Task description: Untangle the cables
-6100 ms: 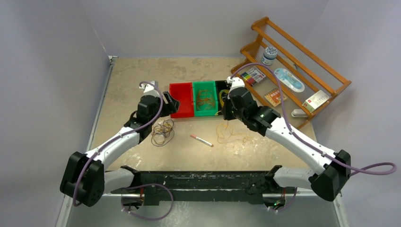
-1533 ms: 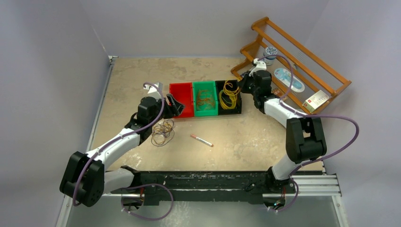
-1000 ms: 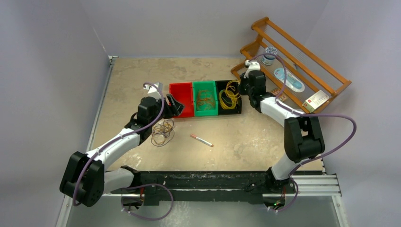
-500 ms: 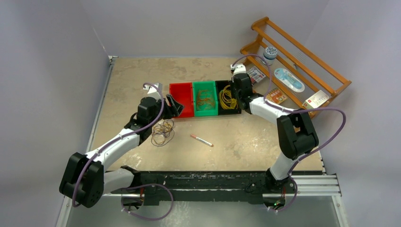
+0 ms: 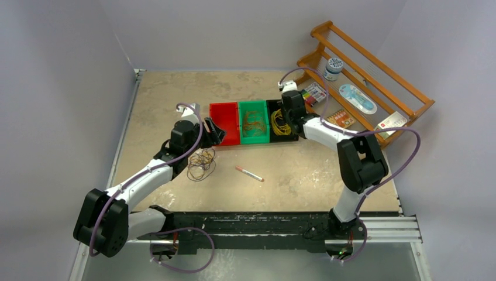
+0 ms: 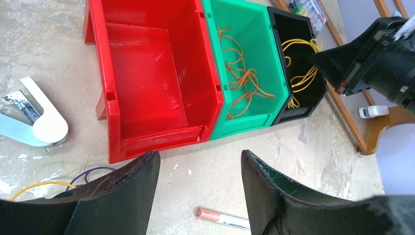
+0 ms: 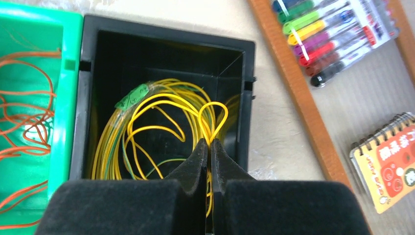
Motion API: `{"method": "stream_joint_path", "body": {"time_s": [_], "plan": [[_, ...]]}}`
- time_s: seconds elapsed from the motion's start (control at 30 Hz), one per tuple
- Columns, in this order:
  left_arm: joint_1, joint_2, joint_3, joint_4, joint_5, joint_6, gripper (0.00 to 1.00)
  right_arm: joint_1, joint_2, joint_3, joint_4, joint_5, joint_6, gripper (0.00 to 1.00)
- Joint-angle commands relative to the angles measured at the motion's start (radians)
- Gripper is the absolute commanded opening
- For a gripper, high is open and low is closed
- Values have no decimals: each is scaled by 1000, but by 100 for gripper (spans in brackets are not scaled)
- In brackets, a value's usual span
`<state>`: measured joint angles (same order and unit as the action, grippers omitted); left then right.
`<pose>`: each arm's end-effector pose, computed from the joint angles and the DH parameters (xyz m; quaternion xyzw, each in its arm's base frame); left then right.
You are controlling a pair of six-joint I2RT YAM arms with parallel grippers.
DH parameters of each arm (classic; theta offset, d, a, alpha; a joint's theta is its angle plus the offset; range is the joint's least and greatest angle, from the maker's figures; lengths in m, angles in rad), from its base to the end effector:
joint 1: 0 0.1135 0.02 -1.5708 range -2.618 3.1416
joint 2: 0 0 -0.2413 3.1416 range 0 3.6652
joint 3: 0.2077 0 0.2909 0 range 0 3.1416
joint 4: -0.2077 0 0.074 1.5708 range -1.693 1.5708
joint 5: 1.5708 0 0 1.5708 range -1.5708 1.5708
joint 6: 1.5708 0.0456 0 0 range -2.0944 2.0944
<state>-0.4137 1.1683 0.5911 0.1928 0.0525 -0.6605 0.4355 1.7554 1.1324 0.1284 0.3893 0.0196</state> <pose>0.2807 -0.1258 0.1856 -0.0875 0.8244 -0.3046 0.4690 0.3996 0.1669 0.1782 -0.0769 0.8448 -0.0484 0.5273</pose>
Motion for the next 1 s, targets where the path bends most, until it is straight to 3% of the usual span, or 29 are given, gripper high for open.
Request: {"method": "stream_joint_path", "body": {"time_s": [0.0,0.27,0.63,0.8,0.97], "plan": [[-2,-24,33,16,-23,19,61,10,27,45,-38,-19,-22,0],[-2,-28,37,-17,-58,19,60,12,69,59,-54,-67,-23,0],[-2,-102,72,-226,-286,43,65,12,116,87,-52,-108,-14,1],[-3,-130,96,-291,-348,55,70,12,88,90,-47,-83,-12,10],[-2,-138,127,-382,-433,70,72,12,13,80,-39,-56,-9,27]]}}
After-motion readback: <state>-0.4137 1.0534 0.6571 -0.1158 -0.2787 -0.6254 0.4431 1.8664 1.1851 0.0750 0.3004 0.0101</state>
